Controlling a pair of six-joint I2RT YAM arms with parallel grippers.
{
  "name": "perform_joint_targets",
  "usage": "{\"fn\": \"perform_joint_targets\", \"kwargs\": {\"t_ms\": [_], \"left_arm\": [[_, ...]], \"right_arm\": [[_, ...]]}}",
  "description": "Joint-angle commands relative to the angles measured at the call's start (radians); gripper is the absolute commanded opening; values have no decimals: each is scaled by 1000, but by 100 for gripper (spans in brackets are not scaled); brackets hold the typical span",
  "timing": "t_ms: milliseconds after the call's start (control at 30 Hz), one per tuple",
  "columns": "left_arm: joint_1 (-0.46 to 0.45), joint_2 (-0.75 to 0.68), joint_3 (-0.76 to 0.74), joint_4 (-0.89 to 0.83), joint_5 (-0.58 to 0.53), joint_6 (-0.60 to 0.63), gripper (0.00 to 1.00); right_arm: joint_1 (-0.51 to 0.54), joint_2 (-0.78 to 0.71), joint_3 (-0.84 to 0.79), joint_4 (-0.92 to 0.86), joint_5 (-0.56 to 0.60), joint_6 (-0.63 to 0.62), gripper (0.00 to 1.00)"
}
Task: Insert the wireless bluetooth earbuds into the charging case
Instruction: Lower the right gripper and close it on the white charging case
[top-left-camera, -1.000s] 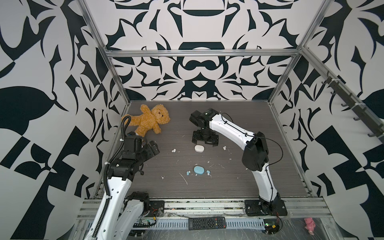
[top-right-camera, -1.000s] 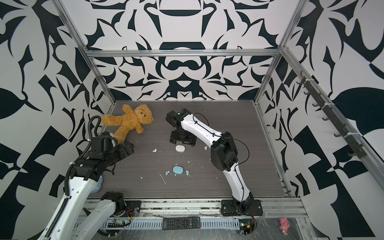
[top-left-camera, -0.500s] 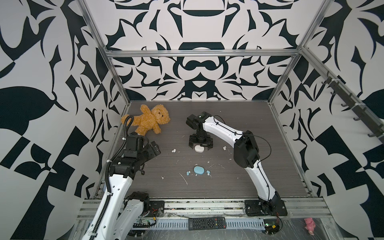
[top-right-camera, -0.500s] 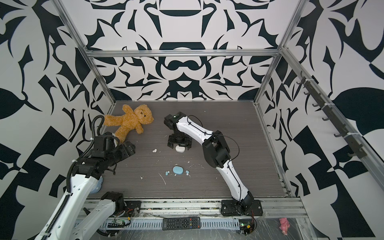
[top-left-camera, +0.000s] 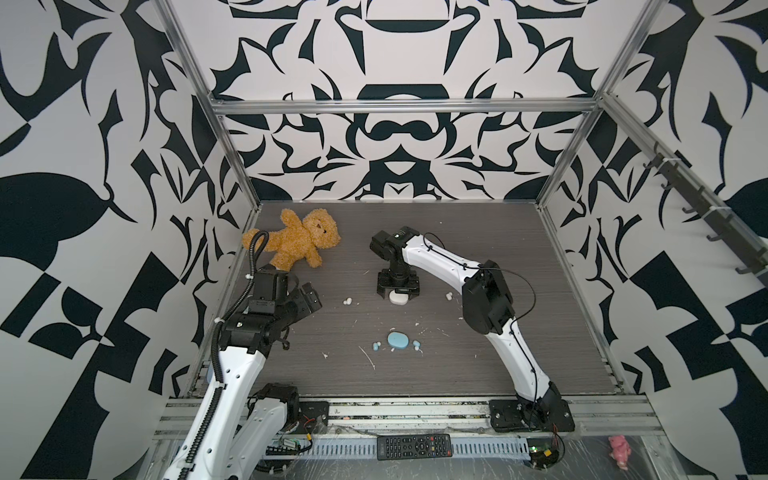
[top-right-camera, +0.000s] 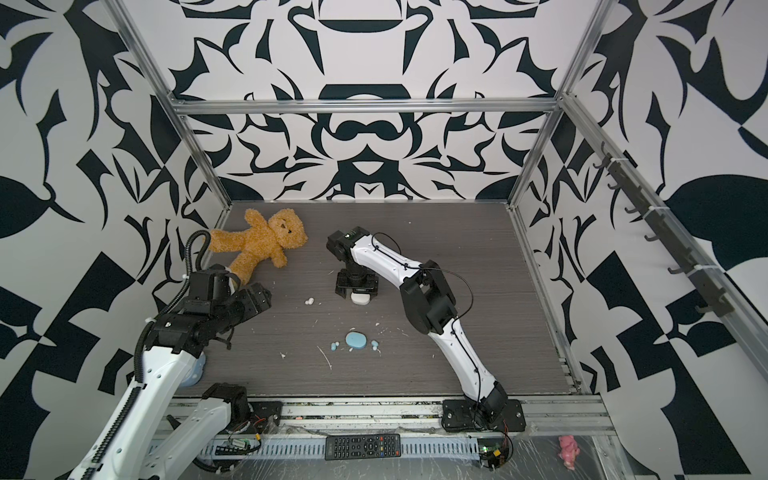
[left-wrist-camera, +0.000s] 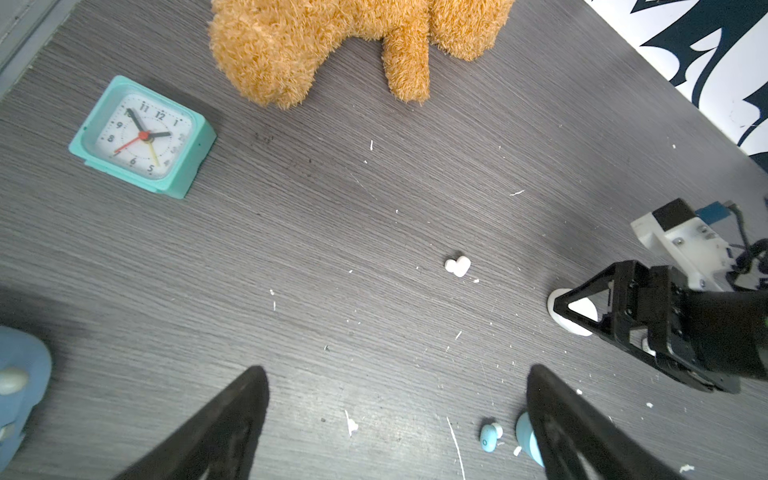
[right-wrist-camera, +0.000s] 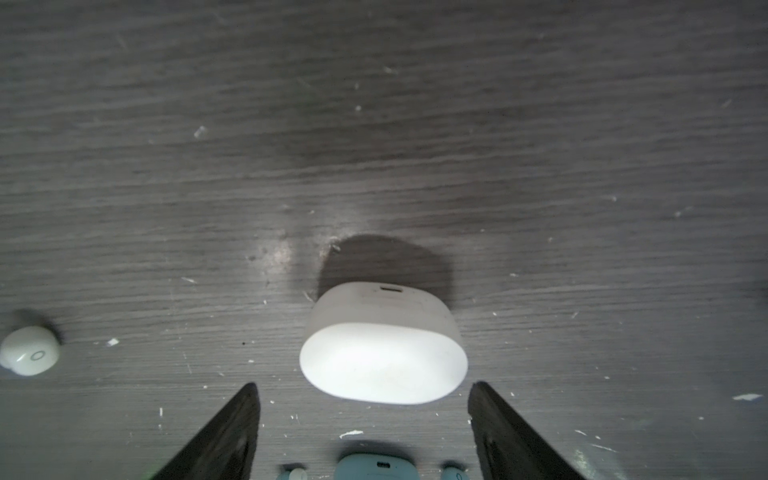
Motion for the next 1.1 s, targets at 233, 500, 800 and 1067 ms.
{"fn": "perform_joint_targets", "kwargs": {"t_ms": [233, 500, 800, 1067], "left_arm": [[-4, 7, 21, -38, 8, -17, 99], [-4, 12, 21, -38, 15, -17, 99], [-4, 17, 21, -38, 19, -19, 99], [-4, 20, 21, -37, 20, -18, 99]], "right_arm": [[6, 5, 35, -20, 32, 16, 78], [6, 8, 27, -11, 35, 18, 75], [6, 10, 18, -4, 48, 25, 73], [5, 13, 4, -3, 54, 25, 74]]}}
